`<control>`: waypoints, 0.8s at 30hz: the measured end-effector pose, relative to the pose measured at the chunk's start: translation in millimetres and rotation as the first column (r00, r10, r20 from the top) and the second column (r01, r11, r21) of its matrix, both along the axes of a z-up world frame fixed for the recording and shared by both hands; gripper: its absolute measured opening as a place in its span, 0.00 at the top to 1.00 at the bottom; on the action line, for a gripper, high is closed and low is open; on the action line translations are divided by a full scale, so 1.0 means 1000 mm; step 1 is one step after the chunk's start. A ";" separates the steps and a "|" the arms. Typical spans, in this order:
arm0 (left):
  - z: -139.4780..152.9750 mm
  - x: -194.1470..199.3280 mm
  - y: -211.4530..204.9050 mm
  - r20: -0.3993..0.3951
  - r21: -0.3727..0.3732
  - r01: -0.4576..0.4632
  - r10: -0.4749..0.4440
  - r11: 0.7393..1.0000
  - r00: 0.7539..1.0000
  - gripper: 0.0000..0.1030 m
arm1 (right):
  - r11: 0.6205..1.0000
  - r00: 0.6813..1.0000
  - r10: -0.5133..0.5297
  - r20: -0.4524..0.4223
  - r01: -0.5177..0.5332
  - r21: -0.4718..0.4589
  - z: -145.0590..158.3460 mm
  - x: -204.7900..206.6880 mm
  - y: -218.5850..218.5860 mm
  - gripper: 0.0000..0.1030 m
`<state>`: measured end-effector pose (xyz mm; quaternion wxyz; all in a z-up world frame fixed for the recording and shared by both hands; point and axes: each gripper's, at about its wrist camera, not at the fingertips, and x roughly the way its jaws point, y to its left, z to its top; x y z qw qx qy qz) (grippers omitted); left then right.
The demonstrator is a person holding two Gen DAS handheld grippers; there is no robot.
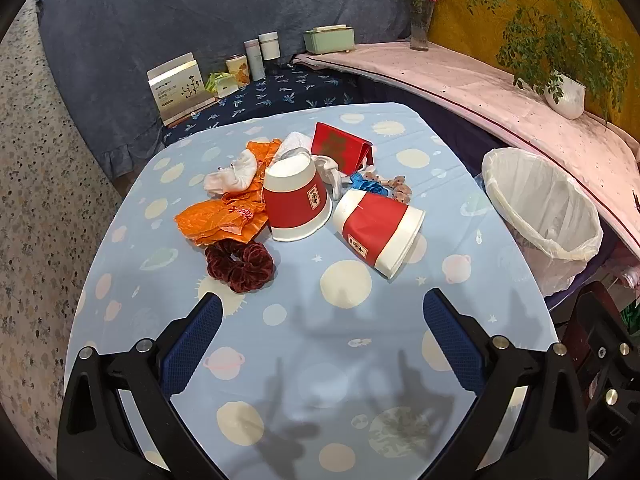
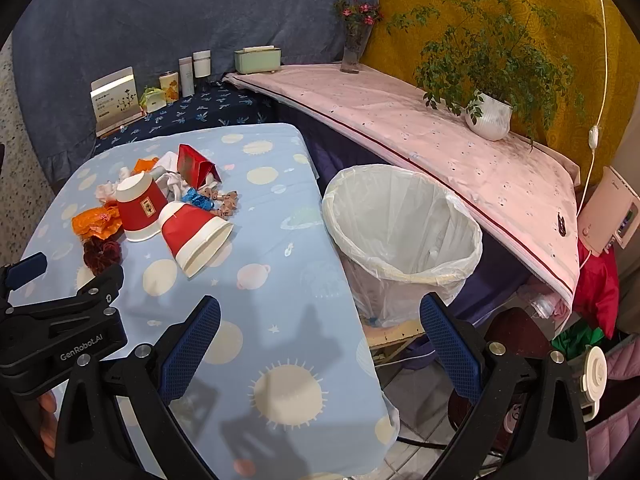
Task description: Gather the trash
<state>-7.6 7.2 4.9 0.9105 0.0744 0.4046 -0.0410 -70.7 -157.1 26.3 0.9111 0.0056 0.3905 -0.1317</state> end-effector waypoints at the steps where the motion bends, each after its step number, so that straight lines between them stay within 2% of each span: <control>1: 0.000 0.000 0.001 0.000 0.000 0.000 0.000 1.000 1.000 0.07 | 1.000 1.000 0.000 0.001 0.000 -0.001 0.001 0.000 0.001 0.07; 24: -0.001 0.002 0.000 0.015 -0.001 -0.007 0.007 1.000 1.000 0.07 | 1.000 1.000 0.003 0.001 -0.003 -0.010 0.001 0.005 0.003 0.07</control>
